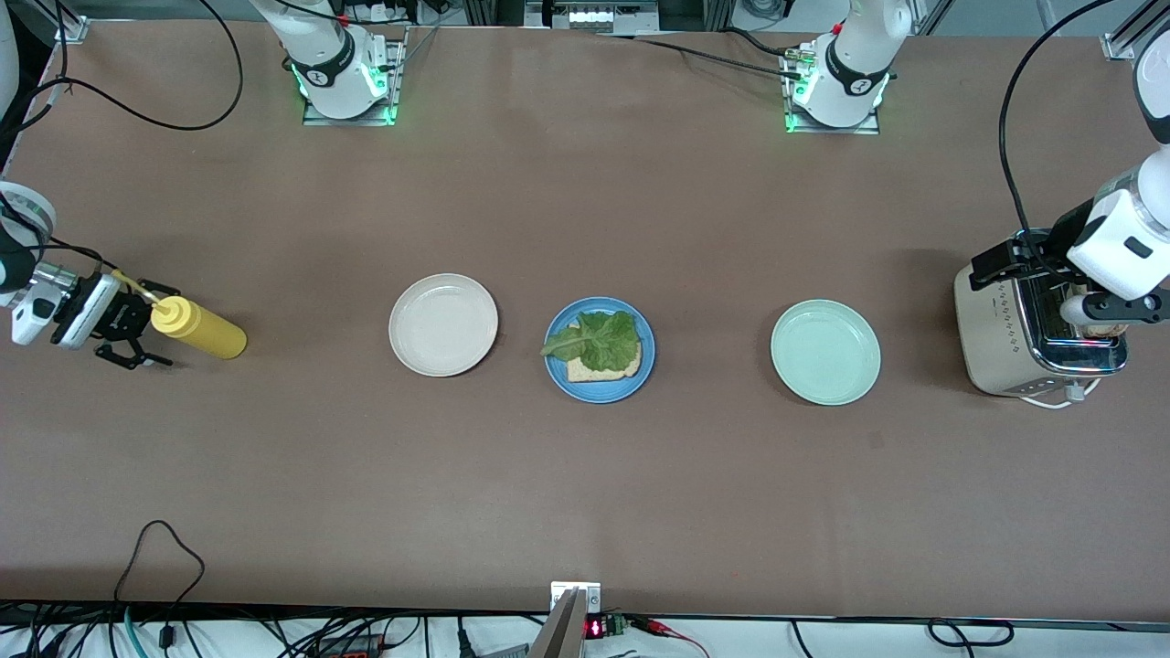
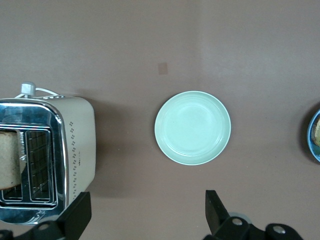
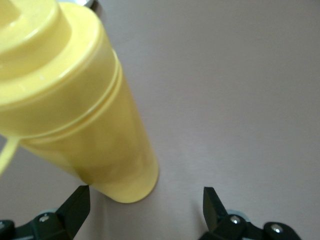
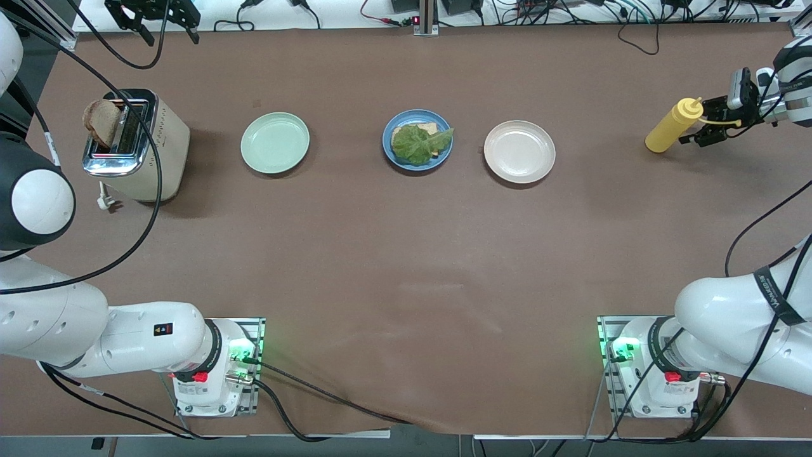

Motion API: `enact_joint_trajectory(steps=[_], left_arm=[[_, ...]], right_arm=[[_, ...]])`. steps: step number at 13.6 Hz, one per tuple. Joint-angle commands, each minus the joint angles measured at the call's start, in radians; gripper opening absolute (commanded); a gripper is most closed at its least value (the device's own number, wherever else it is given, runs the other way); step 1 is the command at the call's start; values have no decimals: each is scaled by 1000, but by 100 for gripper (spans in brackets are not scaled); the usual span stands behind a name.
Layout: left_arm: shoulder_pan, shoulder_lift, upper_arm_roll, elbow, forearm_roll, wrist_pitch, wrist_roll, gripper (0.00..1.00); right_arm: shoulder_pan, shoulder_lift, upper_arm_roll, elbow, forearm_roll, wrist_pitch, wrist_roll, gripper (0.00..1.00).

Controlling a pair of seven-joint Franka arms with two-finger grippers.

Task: Make sandwich in blue plate with both arms
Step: 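Grasp the mustard bottle with the right gripper while the left gripper reaches toast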

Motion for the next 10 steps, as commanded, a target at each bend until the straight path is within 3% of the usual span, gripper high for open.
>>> enact_joint_trajectory(steps=[1,10], left_arm=[[-10,-6,-26,13,-15,-6,21,100],[-12,-11,-11,51,1,-5,68,100]], right_arm=[[-23,19,40,23,22,20,-31,100],[-19,74,67,-17,25,2,-53,100]])
